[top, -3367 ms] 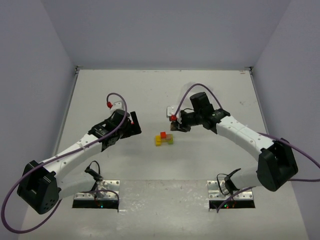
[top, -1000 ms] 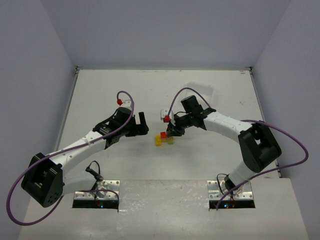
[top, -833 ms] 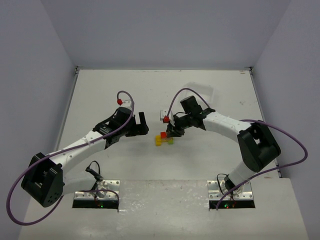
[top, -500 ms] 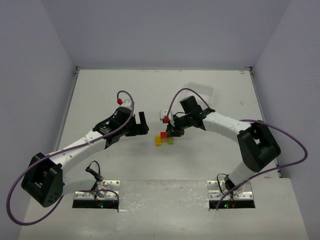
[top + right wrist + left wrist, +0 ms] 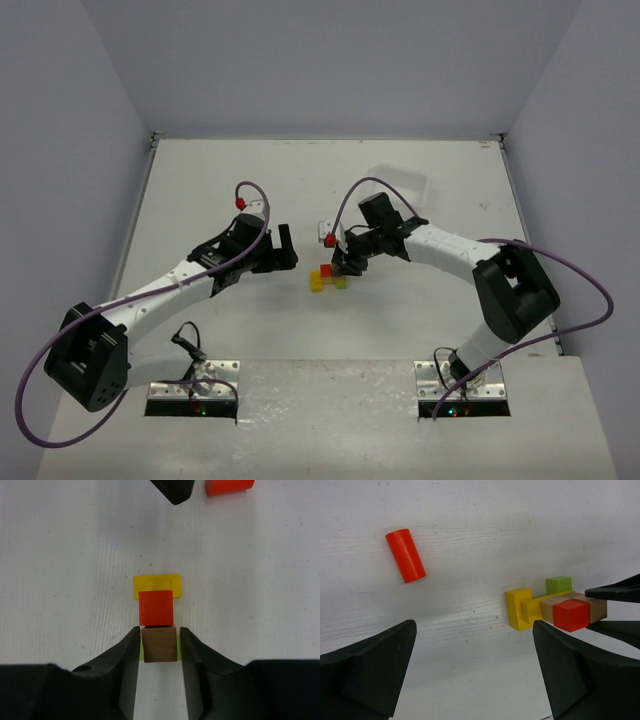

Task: Build the wood block tower

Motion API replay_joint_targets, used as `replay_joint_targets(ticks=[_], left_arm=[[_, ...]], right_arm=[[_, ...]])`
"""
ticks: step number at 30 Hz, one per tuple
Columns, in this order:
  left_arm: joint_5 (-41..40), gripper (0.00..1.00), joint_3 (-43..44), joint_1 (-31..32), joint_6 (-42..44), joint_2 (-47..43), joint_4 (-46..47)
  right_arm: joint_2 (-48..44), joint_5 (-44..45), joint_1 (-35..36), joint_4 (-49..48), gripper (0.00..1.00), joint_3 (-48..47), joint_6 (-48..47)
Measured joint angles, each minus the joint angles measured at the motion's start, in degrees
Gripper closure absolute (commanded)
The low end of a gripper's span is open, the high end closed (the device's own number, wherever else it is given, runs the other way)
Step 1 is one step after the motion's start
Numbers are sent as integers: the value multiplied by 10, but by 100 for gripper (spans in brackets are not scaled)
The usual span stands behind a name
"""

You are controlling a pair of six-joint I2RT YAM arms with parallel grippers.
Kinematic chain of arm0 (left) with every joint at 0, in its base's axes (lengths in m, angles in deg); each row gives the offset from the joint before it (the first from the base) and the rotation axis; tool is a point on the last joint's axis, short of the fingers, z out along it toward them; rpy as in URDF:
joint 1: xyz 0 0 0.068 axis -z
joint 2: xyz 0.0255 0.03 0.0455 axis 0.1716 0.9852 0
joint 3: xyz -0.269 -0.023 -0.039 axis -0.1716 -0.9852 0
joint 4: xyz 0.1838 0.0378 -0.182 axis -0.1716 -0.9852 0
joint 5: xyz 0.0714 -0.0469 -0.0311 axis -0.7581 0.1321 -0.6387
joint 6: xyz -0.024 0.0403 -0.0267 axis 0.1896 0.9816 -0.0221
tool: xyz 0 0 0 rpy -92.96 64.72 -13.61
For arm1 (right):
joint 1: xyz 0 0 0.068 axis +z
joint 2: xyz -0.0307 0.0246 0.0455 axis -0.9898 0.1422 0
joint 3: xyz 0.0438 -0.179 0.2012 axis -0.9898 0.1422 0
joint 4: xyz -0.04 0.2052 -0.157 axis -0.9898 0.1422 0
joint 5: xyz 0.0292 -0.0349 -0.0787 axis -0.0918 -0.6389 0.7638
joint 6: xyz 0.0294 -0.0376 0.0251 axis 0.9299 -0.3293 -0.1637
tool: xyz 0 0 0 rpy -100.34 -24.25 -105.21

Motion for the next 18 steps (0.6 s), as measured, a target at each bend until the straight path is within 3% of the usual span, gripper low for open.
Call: replay_joint_targets(ticks=[5, 11, 15, 18], left_arm=[[1, 0, 0, 0, 0, 3, 0], [6, 0, 1, 0, 0, 4, 0], [9, 0, 1, 0, 0, 4, 0], [15, 0, 3, 0, 0, 4, 0]], right_arm=[[2, 3, 0, 0, 44, 0, 1], [2, 3, 0, -1, 35, 0, 3], [2, 3, 2, 0, 20, 0, 3], [1, 1, 3, 7, 3, 0, 0]])
